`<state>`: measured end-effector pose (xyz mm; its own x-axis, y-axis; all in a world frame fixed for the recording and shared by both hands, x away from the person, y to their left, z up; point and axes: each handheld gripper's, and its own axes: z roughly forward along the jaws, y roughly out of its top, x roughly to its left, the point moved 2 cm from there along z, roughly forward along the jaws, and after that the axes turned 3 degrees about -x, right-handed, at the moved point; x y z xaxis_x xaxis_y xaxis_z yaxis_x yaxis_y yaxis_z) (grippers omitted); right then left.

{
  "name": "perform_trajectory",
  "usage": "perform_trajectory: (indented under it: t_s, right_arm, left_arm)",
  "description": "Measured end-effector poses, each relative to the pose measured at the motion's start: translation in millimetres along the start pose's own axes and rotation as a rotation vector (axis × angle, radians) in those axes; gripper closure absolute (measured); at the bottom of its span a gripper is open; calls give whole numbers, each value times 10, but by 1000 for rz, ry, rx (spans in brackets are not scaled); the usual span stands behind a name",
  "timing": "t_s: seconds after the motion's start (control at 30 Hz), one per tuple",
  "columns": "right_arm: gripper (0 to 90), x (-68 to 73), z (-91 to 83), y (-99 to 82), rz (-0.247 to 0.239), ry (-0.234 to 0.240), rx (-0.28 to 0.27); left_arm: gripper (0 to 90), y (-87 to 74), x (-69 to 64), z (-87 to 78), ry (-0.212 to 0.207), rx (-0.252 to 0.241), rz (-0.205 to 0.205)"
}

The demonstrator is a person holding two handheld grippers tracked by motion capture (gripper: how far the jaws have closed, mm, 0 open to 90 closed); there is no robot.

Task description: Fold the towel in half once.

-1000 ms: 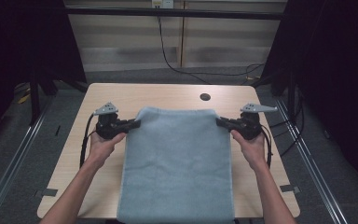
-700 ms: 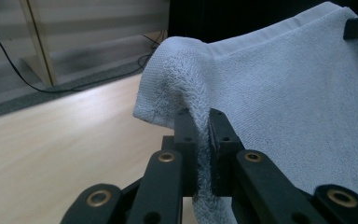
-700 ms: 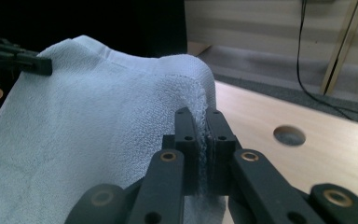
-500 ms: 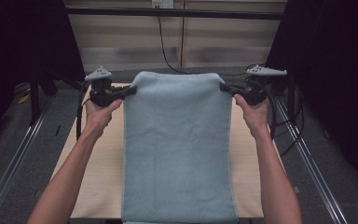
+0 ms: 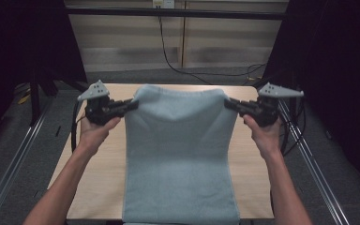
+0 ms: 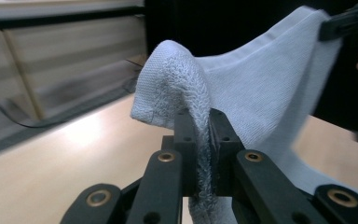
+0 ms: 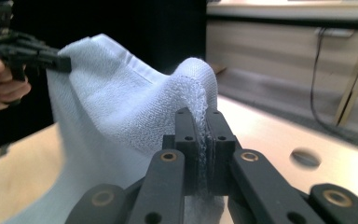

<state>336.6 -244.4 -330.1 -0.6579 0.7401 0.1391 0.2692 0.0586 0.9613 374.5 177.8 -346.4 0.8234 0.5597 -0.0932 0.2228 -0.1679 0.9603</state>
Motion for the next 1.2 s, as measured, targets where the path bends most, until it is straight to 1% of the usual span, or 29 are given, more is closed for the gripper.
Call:
perform_trajectory:
  t_s: [0.03,0.07,0.1,0.13,0.17,0.2,0.23,0.27,0.3,0.33,0.37,0.4,0.43,0.47,0.5,0.53,0.57,0.6,0.67,0.7,0.77,0.83,0.9,0.93,0.97,1.07,1.13,1.17,1.2]
  right_arm:
    - [858,37,-33,-67,-1,9,8]
    - [858,101,-94,-185,-3,11,27]
    - [857,148,-150,-274,-3,18,38]
    - [858,190,-209,-359,-2,17,43]
    - [858,229,-276,-437,6,12,41]
    - [858,264,-336,-508,12,19,39]
    - [858,295,-379,-558,17,19,39]
    - [858,361,-442,-631,19,18,50]
    - [858,418,-480,-687,15,26,73]
    - [857,470,-515,-745,-3,17,99]
    - [857,510,-546,-809,-2,19,114]
    - [858,541,-573,-882,17,29,124]
    - [858,565,-589,-969,30,33,135]
    - [857,582,-588,-1047,41,35,153]
    - [858,608,-577,-1187,50,29,201]
    - [858,622,-571,-1272,52,27,223]
    - [858,641,-561,-1411,79,36,255]
    - [858,656,-557,-1510,90,40,285]
    - [857,705,-564,-1675,117,60,332]
    - [857,730,-567,-1749,110,58,358]
    - [857,763,-552,-1896,131,72,400]
    - [857,770,-503,-2014,136,64,451]
    - [859,776,-456,-2057,149,65,469]
    - [861,778,-431,-2065,164,54,476]
    - [861,771,-407,-2069,165,41,472]
    - [863,737,-300,-2045,119,0,478]
    - [863,678,-178,-2000,87,-35,485]
    - [863,624,-104,-1971,69,-57,490]
    - [863,566,-30,-1945,60,-76,496]
  left_arm:
    - [841,-95,-73,-52,-14,11,2]
    - [842,-176,-120,-95,-24,20,-2]
    - [842,-257,-165,-146,-19,29,-15]
    - [842,-332,-205,-198,-27,42,-25]
    - [842,-401,-248,-249,-15,56,-39]
    - [842,-449,-286,-294,-14,58,-57]
    - [842,-536,-356,-364,-54,53,-90]
    - [843,-613,-410,-403,-61,71,-95]
    - [843,-696,-459,-429,-59,89,-87]
    - [842,-786,-499,-443,-66,100,-96]
    - [842,-879,-536,-450,-72,121,-114]
    - [842,-977,-580,-447,-79,147,-125]
    - [842,-1048,-613,-442,-80,168,-115]
    - [841,-1167,-665,-429,-83,200,-114]
    - [840,-1234,-689,-424,-94,227,-129]
    - [840,-1331,-726,-420,-103,269,-133]
    - [839,-1401,-754,-417,-103,302,-140]
    - [838,-1466,-786,-423,-108,322,-158]
    - [837,-1606,-832,-433,-129,355,-160]
    - [836,-1674,-832,-437,-119,377,-154]
    - [832,-1790,-802,-415,-140,418,-182]
    - [830,-1855,-807,-388,-136,447,-182]
    - [832,-1882,-815,-351,-121,458,-172]
    - [833,-1880,-798,-329,-114,454,-167]
    - [836,-1875,-774,-304,-94,448,-165]
    - [836,-1837,-643,-184,-46,436,-118]
    - [837,-1796,-562,-80,-17,442,-67]
    - [837,-1773,-509,-23,-7,444,-56]
    - [838,-1759,-443,37,6,435,-61]
